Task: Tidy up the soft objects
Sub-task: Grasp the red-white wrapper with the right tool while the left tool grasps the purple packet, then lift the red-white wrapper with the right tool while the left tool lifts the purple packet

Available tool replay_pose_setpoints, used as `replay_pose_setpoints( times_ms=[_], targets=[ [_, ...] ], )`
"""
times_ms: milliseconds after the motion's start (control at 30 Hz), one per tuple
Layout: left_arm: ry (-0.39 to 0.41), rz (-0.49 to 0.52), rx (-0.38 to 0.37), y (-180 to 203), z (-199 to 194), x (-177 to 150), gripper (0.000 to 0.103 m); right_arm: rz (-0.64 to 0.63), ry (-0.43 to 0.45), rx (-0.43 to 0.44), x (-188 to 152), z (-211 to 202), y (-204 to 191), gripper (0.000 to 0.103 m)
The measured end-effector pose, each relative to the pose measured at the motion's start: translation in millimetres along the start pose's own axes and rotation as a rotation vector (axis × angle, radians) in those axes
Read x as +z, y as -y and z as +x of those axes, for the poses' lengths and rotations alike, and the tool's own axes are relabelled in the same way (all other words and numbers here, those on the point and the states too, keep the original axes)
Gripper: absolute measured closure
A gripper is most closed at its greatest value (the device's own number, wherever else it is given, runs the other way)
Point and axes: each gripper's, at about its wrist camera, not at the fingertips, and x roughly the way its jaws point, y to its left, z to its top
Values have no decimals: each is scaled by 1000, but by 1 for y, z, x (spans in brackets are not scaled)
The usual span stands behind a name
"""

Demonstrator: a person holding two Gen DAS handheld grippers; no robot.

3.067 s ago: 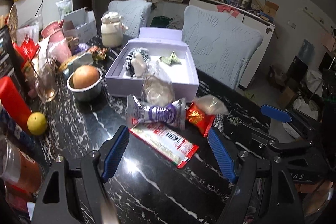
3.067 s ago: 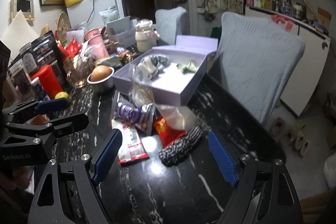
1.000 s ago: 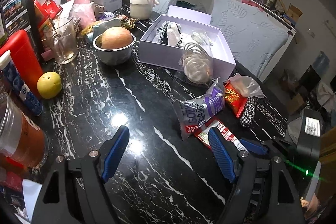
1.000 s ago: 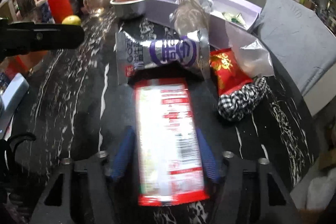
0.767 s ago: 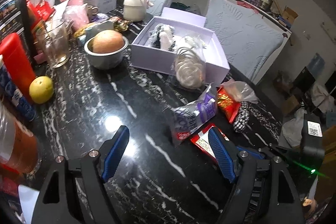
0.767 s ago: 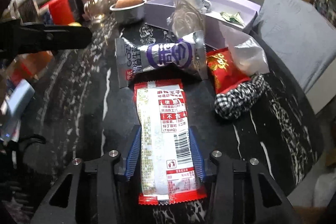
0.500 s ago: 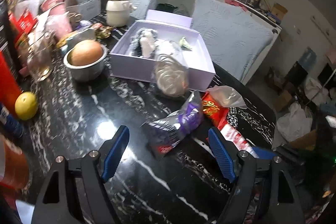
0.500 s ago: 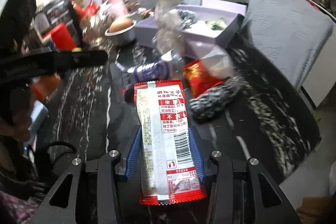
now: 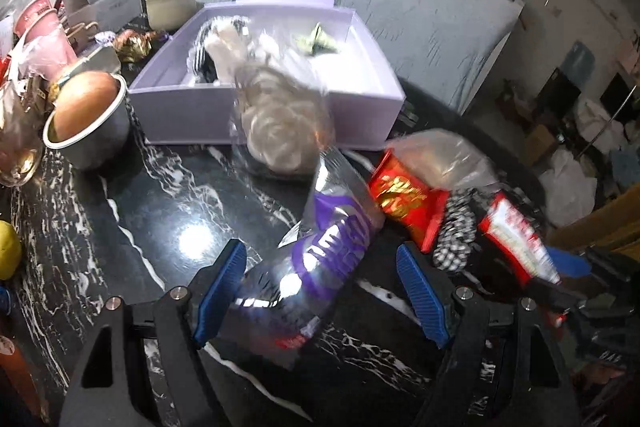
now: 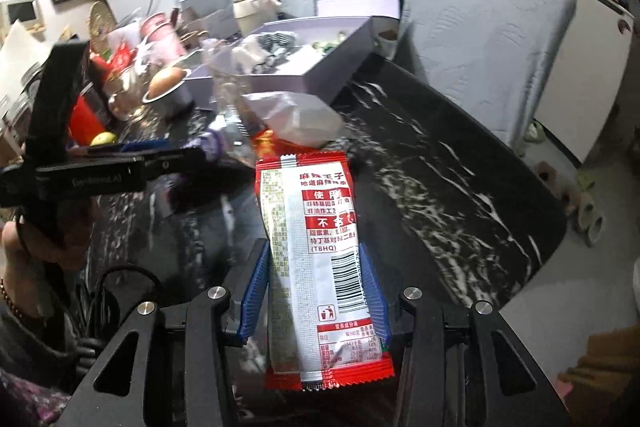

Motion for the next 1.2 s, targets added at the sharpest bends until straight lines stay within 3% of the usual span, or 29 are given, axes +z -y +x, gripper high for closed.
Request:
replay_pose_setpoints(
  times_ms=[233,400,500,700,1200],
  targets=[
    [-40,35,34,7,19,-7,27,22,-14,-26,1,6,13,59],
    [-30,21,46,4,19,-12,54,24,-29,-27,1,13,14,59],
    [-32,21,26,4,17,-15,59,27,-36,-25,1,16,14,59],
    [-24,-13,-2,0,8,-22,65,20,-36,-18,0,18,10,59],
    [13,-72,-57,10,-34,-47,65,17,-17,16,-12,6,-2,59]
  ],
)
